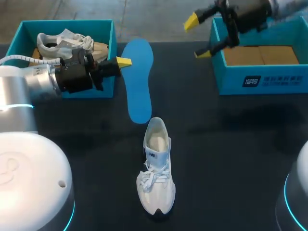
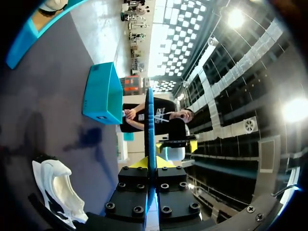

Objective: Take the shoe out of the shoebox, open the shoe tongue, remove and reinsert the insole, then place the shoe into the shoebox

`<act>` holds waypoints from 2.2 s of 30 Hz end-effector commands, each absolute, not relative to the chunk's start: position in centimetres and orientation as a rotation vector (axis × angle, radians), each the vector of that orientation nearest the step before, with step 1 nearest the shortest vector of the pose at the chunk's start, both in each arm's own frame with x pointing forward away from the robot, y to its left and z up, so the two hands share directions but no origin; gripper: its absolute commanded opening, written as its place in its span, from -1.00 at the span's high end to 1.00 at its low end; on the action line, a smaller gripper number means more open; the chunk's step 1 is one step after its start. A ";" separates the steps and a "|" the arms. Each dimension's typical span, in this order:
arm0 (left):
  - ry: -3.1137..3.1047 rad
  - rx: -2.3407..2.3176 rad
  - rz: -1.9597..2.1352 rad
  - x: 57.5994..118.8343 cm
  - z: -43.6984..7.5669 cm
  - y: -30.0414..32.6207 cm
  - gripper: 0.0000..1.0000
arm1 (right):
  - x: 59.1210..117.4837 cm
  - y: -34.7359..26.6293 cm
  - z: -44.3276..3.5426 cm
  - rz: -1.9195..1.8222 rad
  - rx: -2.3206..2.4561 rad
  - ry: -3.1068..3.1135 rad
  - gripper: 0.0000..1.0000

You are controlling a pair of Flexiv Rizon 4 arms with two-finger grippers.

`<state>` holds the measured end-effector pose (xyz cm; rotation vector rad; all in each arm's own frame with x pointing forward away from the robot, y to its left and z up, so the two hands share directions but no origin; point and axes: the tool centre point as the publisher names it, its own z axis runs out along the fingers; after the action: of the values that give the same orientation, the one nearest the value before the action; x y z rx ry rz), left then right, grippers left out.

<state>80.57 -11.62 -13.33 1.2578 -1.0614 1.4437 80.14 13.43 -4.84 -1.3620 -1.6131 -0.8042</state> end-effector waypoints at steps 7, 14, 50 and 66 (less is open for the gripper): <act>-1.063 1.260 1.442 80.5 -13.3 -11.5 1.00 | 80.6 15.0 0.0 -0.459 -1.654 -1.938 -1.00; -1.063 1.260 1.442 80.5 -13.3 -11.5 1.00 | 80.5 16.2 2.1 -0.345 -1.755 -2.057 -1.00; -1.063 1.260 1.442 80.5 -13.3 -11.5 1.00 | 77.4 27.3 1.1 0.041 -1.993 -2.436 -1.00; -1.063 1.260 1.442 80.5 -13.3 -11.5 1.00 | 76.6 29.9 0.7 -0.034 -2.016 -2.425 -1.00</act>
<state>80.53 -11.59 -13.30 1.2581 -1.0618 1.4438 76.57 30.11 0.74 -2.0221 -2.4306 -0.0174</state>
